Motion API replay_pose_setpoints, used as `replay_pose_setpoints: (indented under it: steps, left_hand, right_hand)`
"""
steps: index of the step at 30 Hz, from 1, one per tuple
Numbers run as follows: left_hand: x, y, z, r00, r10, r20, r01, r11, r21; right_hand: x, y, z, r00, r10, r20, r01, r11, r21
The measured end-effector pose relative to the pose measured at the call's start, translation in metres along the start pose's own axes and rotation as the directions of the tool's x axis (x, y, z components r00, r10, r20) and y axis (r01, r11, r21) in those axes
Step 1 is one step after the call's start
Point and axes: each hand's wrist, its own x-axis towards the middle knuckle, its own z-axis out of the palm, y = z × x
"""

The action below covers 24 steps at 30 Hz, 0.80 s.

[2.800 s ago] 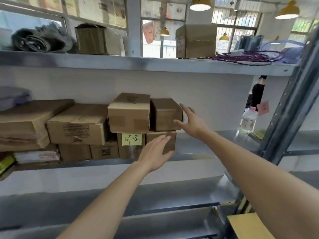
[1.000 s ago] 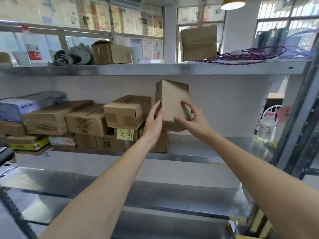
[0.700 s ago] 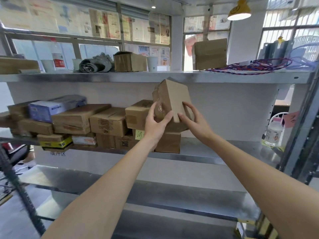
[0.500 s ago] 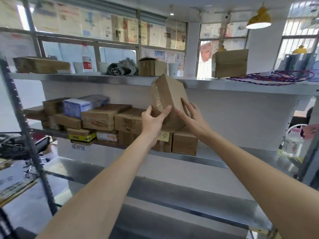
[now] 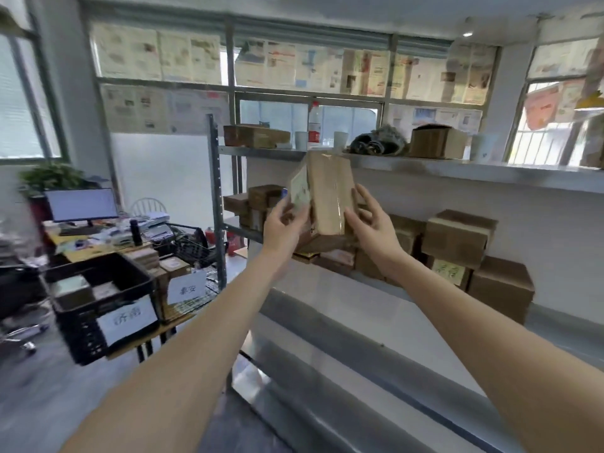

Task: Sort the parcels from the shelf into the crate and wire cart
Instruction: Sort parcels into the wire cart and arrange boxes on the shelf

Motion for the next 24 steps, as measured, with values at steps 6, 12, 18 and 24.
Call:
replay_pose_setpoints:
  steps: [6, 12, 18, 24]
  left_hand:
    - [0.004, 0.0, -0.092, 0.988, -0.017, -0.152, 0.027, 0.998, 0.06]
    - [0.029, -0.021, -0.175, 0.949, 0.046, -0.312, 0.03, 0.972, 0.233]
    - [0.085, -0.043, -0.235, 0.914, 0.084, -0.397, 0.064, 0.936, 0.346]
    - [0.148, -0.062, -0.267, 0.906, 0.102, -0.412, 0.074, 0.918, 0.39]
  right_hand:
    - [0.023, 0.008, 0.095, 0.978, 0.009, 0.21, -0.029, 0.995, 0.092]
    - [0.055, 0.03, 0.188, 0.933, 0.078, 0.352, -0.121, 0.987, 0.104]
    - [0.113, 0.063, 0.258, 0.874, 0.06, 0.482, -0.145, 0.98, 0.139]
    - [0.179, 0.102, 0.307, 0.855, 0.082, 0.512, -0.23, 0.945, 0.233]
